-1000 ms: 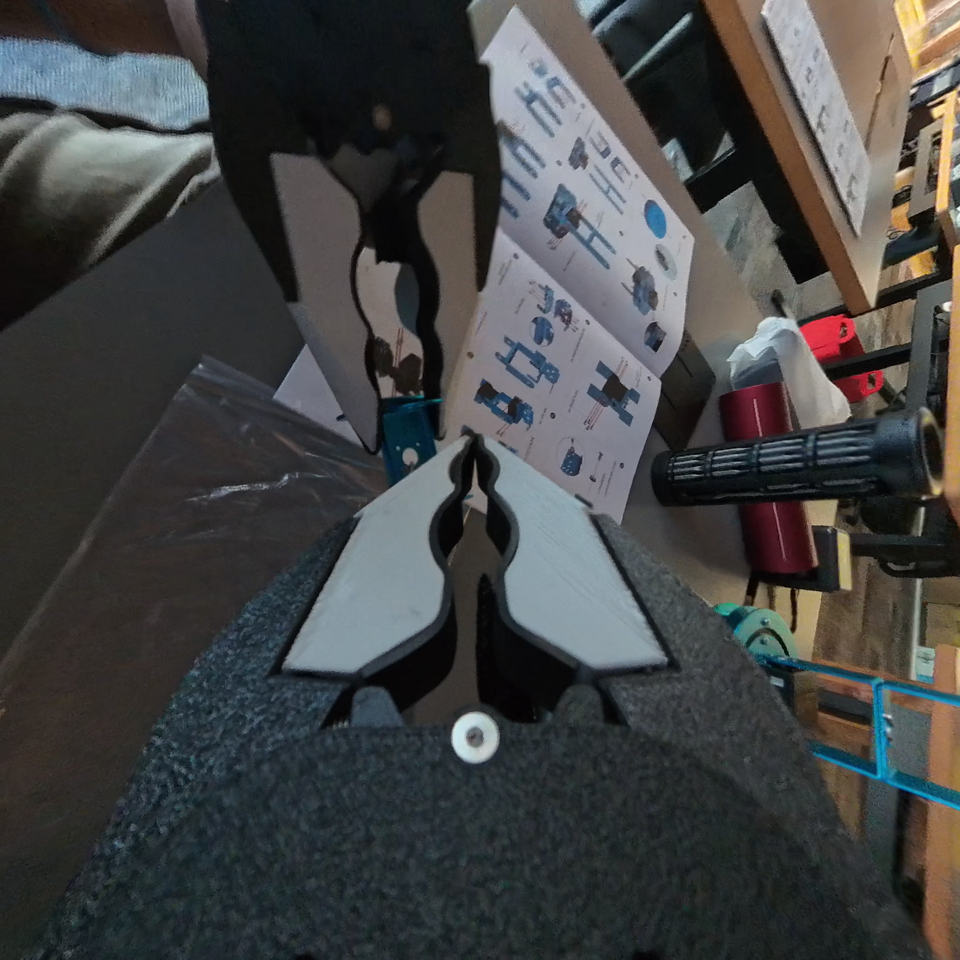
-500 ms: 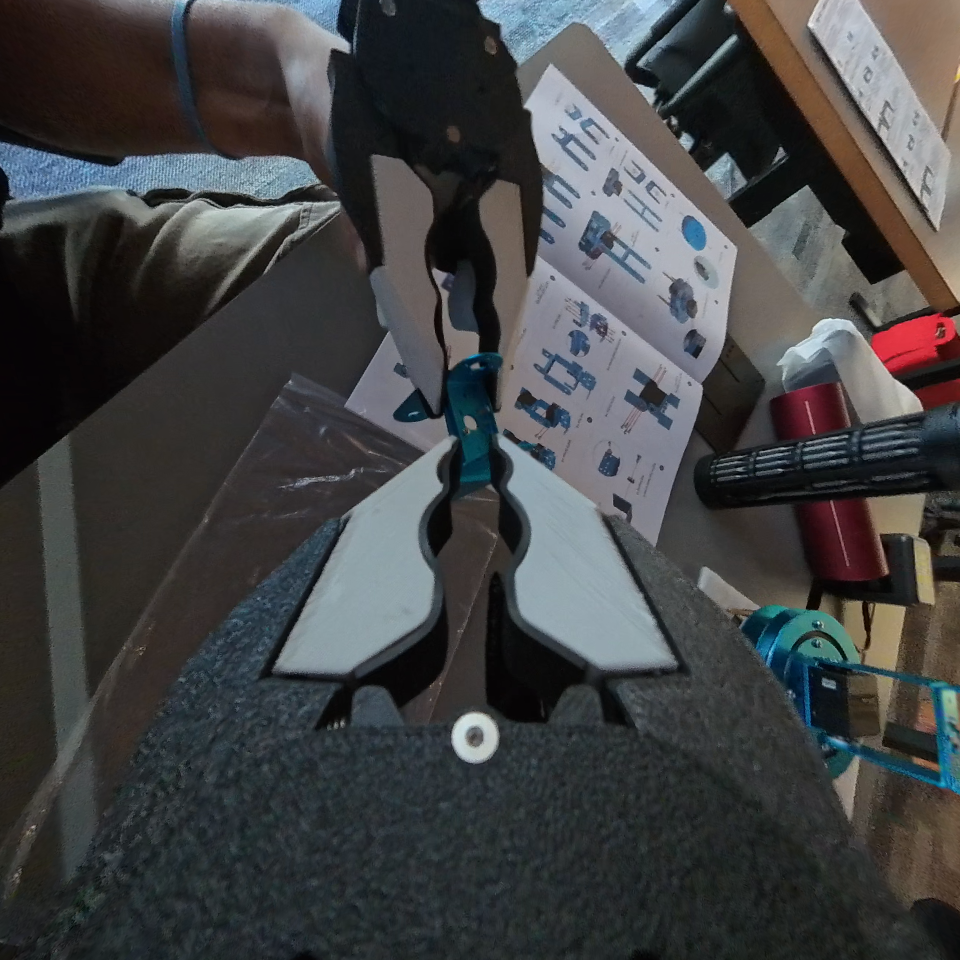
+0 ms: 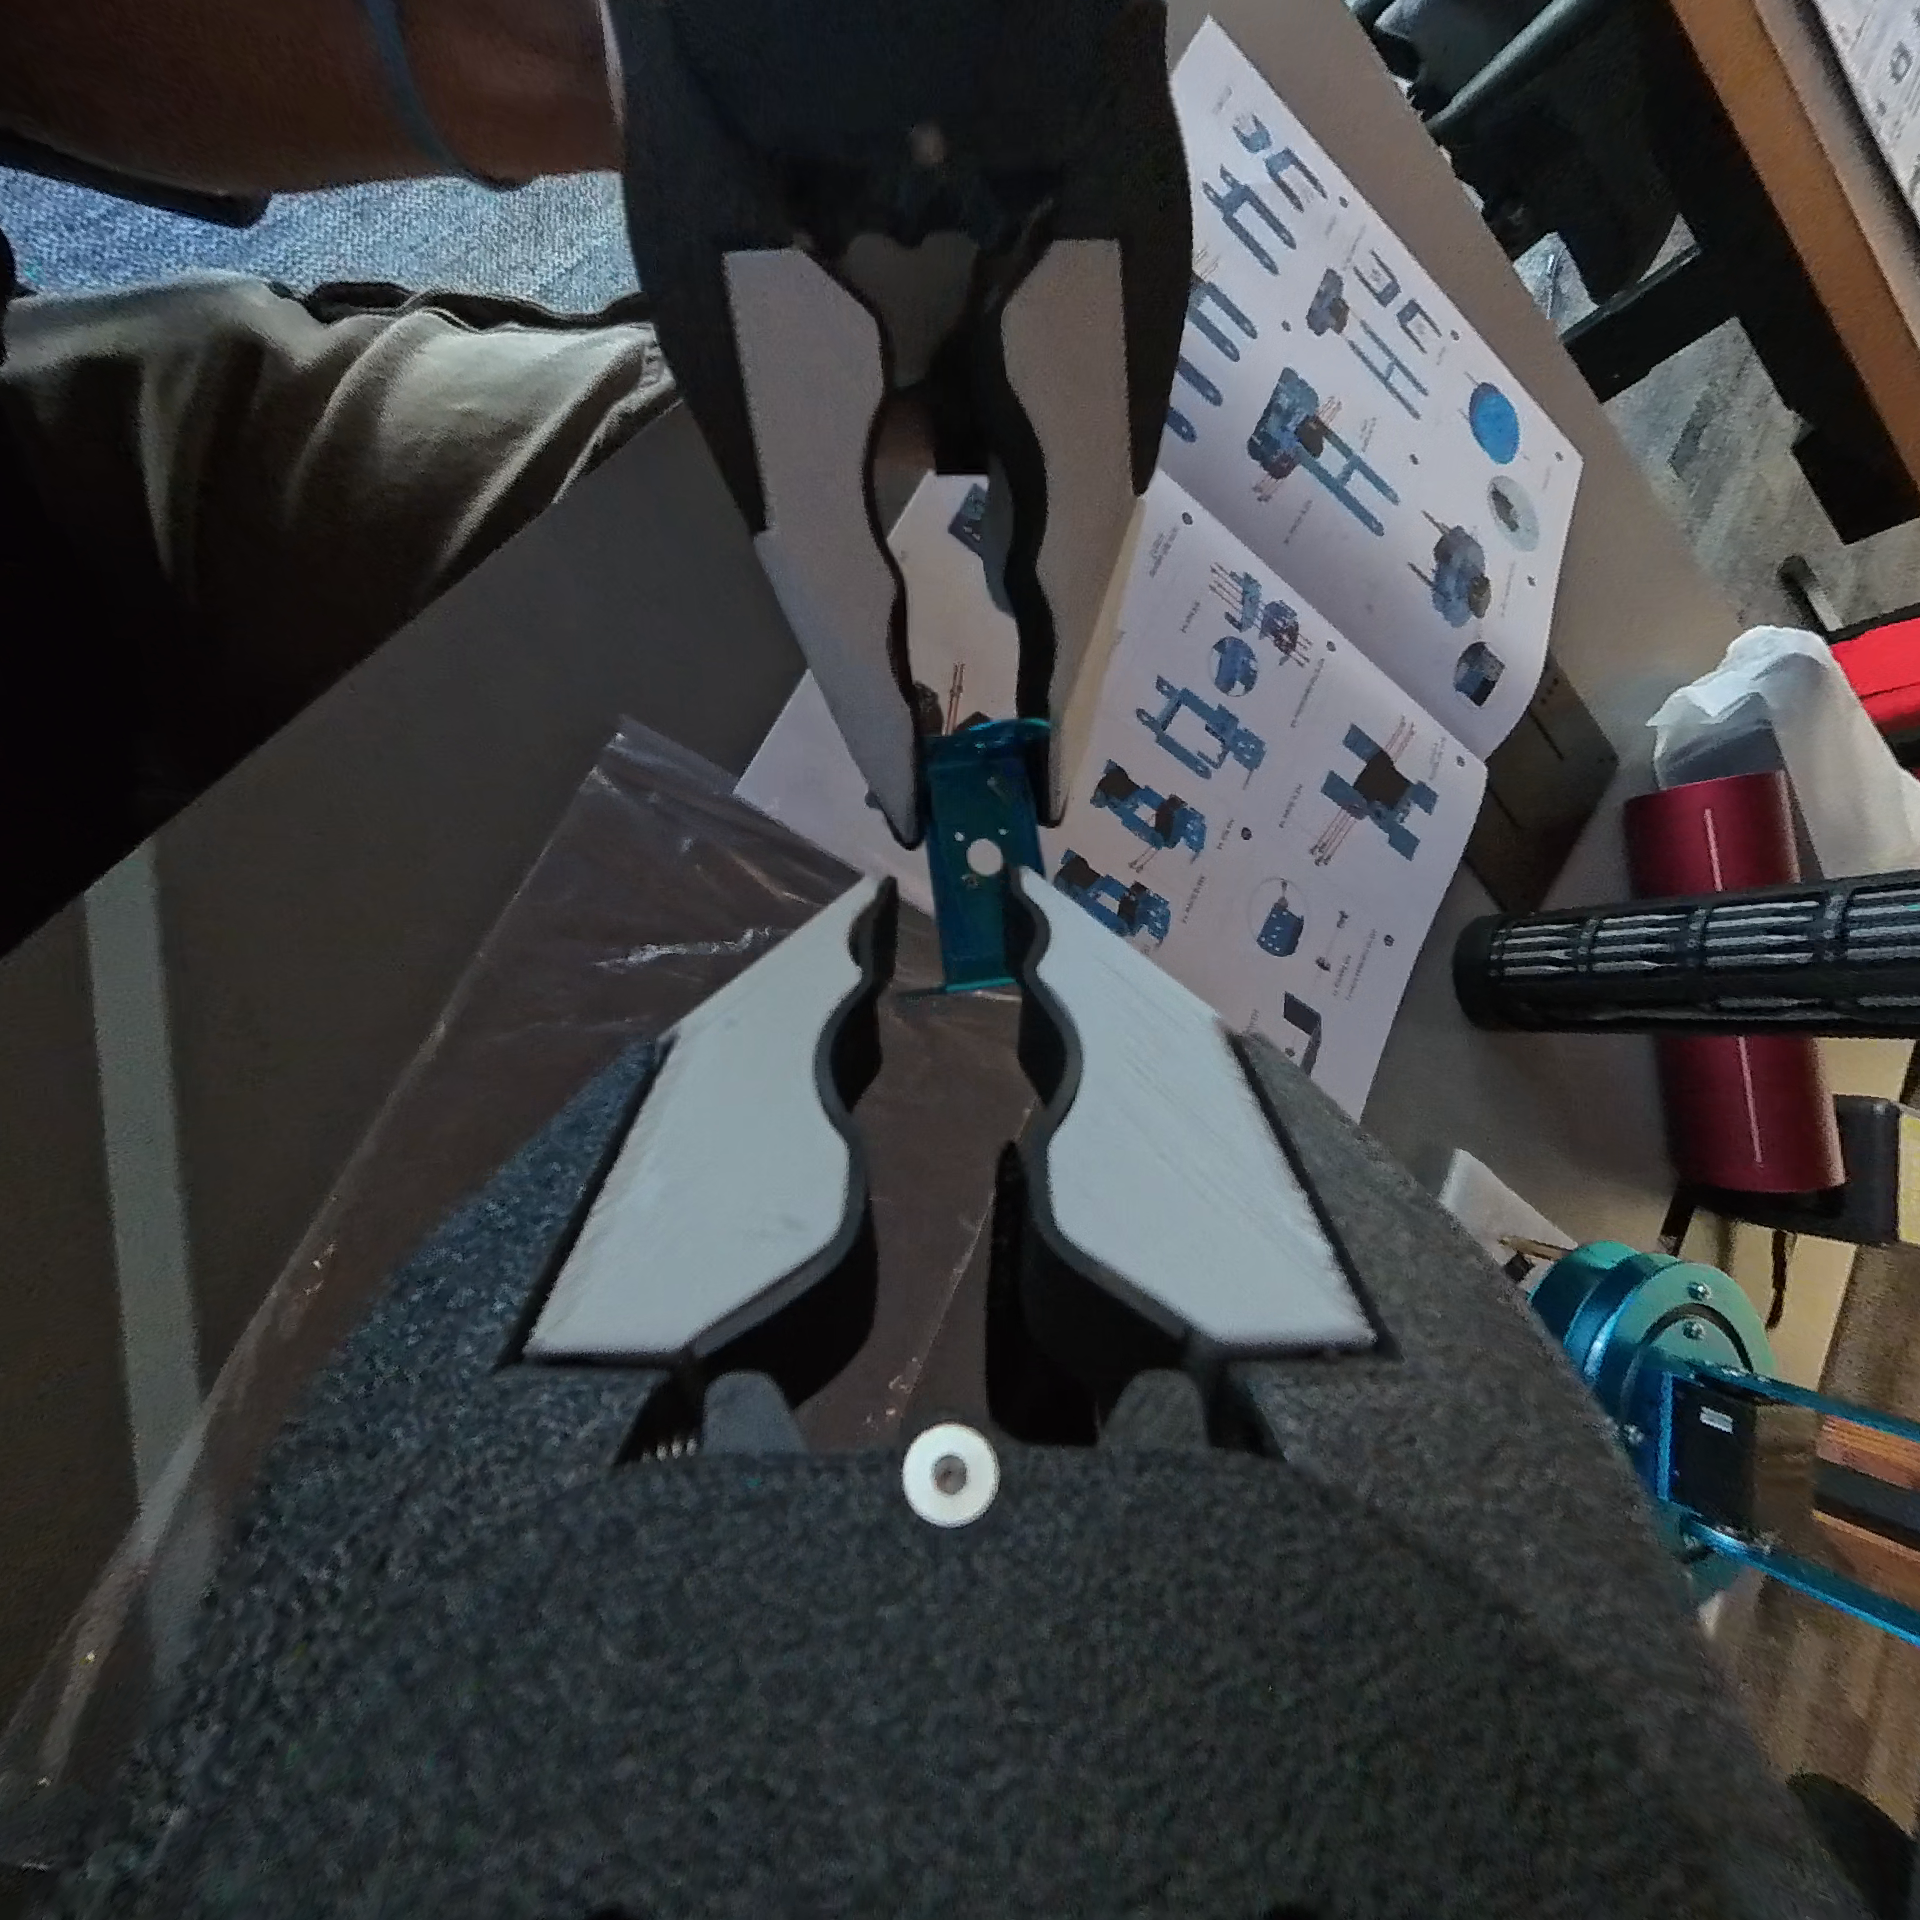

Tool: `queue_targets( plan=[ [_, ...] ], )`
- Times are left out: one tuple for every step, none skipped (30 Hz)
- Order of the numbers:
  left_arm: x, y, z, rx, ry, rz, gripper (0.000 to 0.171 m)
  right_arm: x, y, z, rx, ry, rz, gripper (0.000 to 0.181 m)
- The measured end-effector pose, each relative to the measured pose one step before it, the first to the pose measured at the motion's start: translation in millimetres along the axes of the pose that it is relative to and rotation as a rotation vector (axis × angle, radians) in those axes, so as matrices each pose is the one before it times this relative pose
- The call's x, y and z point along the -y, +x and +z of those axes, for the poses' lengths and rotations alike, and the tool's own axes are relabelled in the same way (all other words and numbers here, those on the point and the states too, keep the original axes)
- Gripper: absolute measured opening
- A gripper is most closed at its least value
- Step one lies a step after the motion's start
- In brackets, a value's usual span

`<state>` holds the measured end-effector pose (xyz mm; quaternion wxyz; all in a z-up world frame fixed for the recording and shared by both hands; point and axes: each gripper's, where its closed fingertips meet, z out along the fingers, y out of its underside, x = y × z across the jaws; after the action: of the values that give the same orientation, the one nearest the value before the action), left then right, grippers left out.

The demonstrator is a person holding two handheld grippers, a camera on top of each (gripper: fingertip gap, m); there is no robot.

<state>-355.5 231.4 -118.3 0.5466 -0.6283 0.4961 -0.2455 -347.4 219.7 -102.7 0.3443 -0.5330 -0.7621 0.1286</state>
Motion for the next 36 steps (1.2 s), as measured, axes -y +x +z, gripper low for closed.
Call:
queue_targets(
  plan=[
    [-0.09, 1.3, -0.41, -0.0036, -0.0049, 0.0048, 0.025, 0.44, -0.59, -1.08, 0.0045, 0.0063, 0.0008, 0.02],
    [-0.25, 0.91, -0.06, -0.0035, -0.0064, -0.0011, 0.025, 1.13, -0.56, -1.33, 0.0085, 0.0119, 0.0074, 0.02],
    [-1.71, 0.23, 0.54, -0.0002, -0.01509, -0.0033, 0.025, 0.51, -0.27, -1.07, 0.0086, 0.0086, 0.0098, 0.02],
    [-1.9, -0.36, 0.63, 0.0037, -0.01436, -0.0034, 0.025, -0.11, -0.77, -0.54, 0.0116, 0.0044, 0.0088, 0.02],
    [-1.85, 0.02, 0.97, -0.0032, -0.01184, -0.0172, 0.025, -0.69, -0.81, 0.27, 0.009, -0.0002, 0.0062, 0.02],
    [-2.82, -1.14, 1.27, -0.0051, -0.01813, -0.0389, 0.025, -1.45, -0.86, 0.99, 0.0059, -0.0059, 0.0004, 0.02],
    [-2.26, -3.17, 1.13, 0.0054, -0.01028, -0.0331, 0.025, -1.75, -1.05, 1.33, 0.0043, -0.0089, -0.0046, 0.02],
    [-1.26, -1.14, 0.8, -0.0089, 0.00043, -0.0278, 0.025, -1.6, -0.45, 1.44, -0.0003, -0.0093, -0.0047, 0.02],
    [-0.83, 0.54, 0.73, -0.0179, 0.00433, -0.0272, 0.025, -1.11, -0.26, 1.32, -0.0008, -0.0071, -0.0019, 0.02],
    [-2.51, -2.61, 0.99, 0.0108, -0.01006, -0.0059, 0.025, -0.71, -0.71, 1.31, 0.0038, -0.0047, 0.0006, 0.02],
    [-4.92, -3.83, 1.28, 0.0277, -0.0296, 0.02, 0.025, -0.37, -1.3, 1.07, 0.0076, -0.0028, 0.0011, 0.02],
    [-3.15, -0.68, 0.71, 0.0113, -0.02046, 0.0182, 0.025, -0.88, -0.87, 1.06, 0.0054, -0.0046, 0.0009, 0.02],
    [0.8, 2.43, -0.26, -0.0111, 0.00306, 0.0007, 0.025, -1.69, 0.55, 0.97, -0.0024, -0.0086, 0.0004, 0.02],
    [2.34, 2.66, -0.76, -0.0155, 0.01121, -0.0074, 0.025, -2.47, 1.34, 1.09, -0.0065, -0.011, 0.0004, 0.02],
    [-0.08, -0.08, -0.32, 0.0021, -0.00643, -0.0043, 0.025, -2.39, 1.06, 1.02, -0.004, -0.0088, 0.0016, 0.02],
    [-3.3, -1.97, 0.26, 0.014, -0.02749, -0.0038, 0.024, -1.35, -0.09, 1.08, 0.0034, -0.0028, 0.0035, 0.02],
    [-3.05, -1.94, 0.37, 0.012, -0.02104, -0.0099, 0.024, -0.8, -0.45, 0.84, 0.0056, -0.0005, 0.0032, 0.02],
    [-1.58, -0.87, 0.32, -0.0005, -0.00858, -0.0191, 0.025, -0.46, -0.19, 0.71, 0.0031, 0.0004, 0.0015, 0.02],
    [0.15, 0.26, -0.02, -0.0114, 0.00309, -0.0238, 0.025, -0.58, -0.3, 0.77, 0.0032, -0.0013, 0.0017, 0.019],
    [1.15, -0.01, -0.47, -0.0087, 0.00939, -0.0152, 0.025, -0.66, -0.26, 0.77, 0.0029, -0.0039, 0.0015, 0.019],
    [0.15, -0.18, -0.33, -0.0047, 0.00258, -0.0067, 0.025, -0.64, -0.42, 0.84, 0.0014, -0.0043, -0.0008, 0.019],
    [-1.58, -0.64, -0.17, -0.0003, -0.00948, -0.0083, 0.025, -0.33, -0.64, 0.71, 0.0006, -0.004, -0.0034, 0.019],
    [-0.98, -1.04, -0.24, 0.0039, -0.00569, -0.0068, 0.025, -0.03, -0.94, 0.57, 0.0021, -0.0018, -0.0031, 0.019],
    [0.54, -0.44, -0.5, 0.0009, 0.00357, -0.0054, 0.024, 0.54, -0.51, 0.22, -0.0001, 0.0, -0.0023, 0.019],
    [-1.72, -3.82, 0.21, 0.0295, -0.0153, 0.01, 0.024, 0.61, -0.06, 0.13, -0.0012, 0.0005, -0.0017, 0.019],
    [-3.98, -4.56, 0.52, 0.0446, -0.03132, 0.0349, 0.025, 0.28, -0.36, 0.12, 0.0017, 0.0004, -0.0002, 0.019],
    [0.0, 2.26, -0.25, -0.0007, -0.00412, 0.0194, 0.025, 0.03, -0.32, 0.39, 0.0018, -0.0003, 0.0007, 0.019],
    [2.38, 4.47, -0.75, -0.0229, 0.00919, -0.0079, 0.024, -0.42, -0.31, 0.56, 0.0025, -0.0011, 0.0014, 0.019],
    [1.32, 0.87, -0.4, 0.0013, 0.00162, -0.0012, 0.024, -0.96, 0.08, 0.57, 0.001, -0.0028, 0.0015, 0.019],
    [0.34, 0.26, -0.22, 0.0047, -0.00382, 0.006, 0.024, -0.65, -0.1, 0.38, 0.0027, -0.0012, 0.0017, 0.019],
    [1.27, 2.37, -0.5, -0.0138, 0.00579, -0.0022, 0.024, -0.3, -0.71, 0.04, 0.0068, 0.002, 0.0028, 0.019],
    [2.49, 2.74, -0.77, -0.0169, 0.01587, -0.004, 0.025, -0.44, 0.1, -0.46, 0.0023, 0.0008, 0.0026, 0.019],
    [1.51, 1.04, -0.63, -0.0054, 0.0087, 0.0022, 0.025, 0.1, 0.4, -0.73, -0.0006, 0.0029, 0.0015, 0.019],
    [-0.03, -0.27, -0.27, 0.0046, -0.00216, 0.0091, 0.025, 0.03, 0.36, -1.08, -0.0015, 0.0015, 0.0004, 0.019],
    [0.3, -0.26, -0.4, 0.0061, -0.00003, 0.0121, 0.024, -0.48, 0.61, -1.62, -0.0028, -0.0013, -0.0007, 0.019],
    [1.27, 0.5, -0.58, 0.0015, 0.00688, 0.0103, 0.024, 0.27, -0.53, -2.19, 0.0041, 0.0047, 0.0, 0.019]
  ],
)
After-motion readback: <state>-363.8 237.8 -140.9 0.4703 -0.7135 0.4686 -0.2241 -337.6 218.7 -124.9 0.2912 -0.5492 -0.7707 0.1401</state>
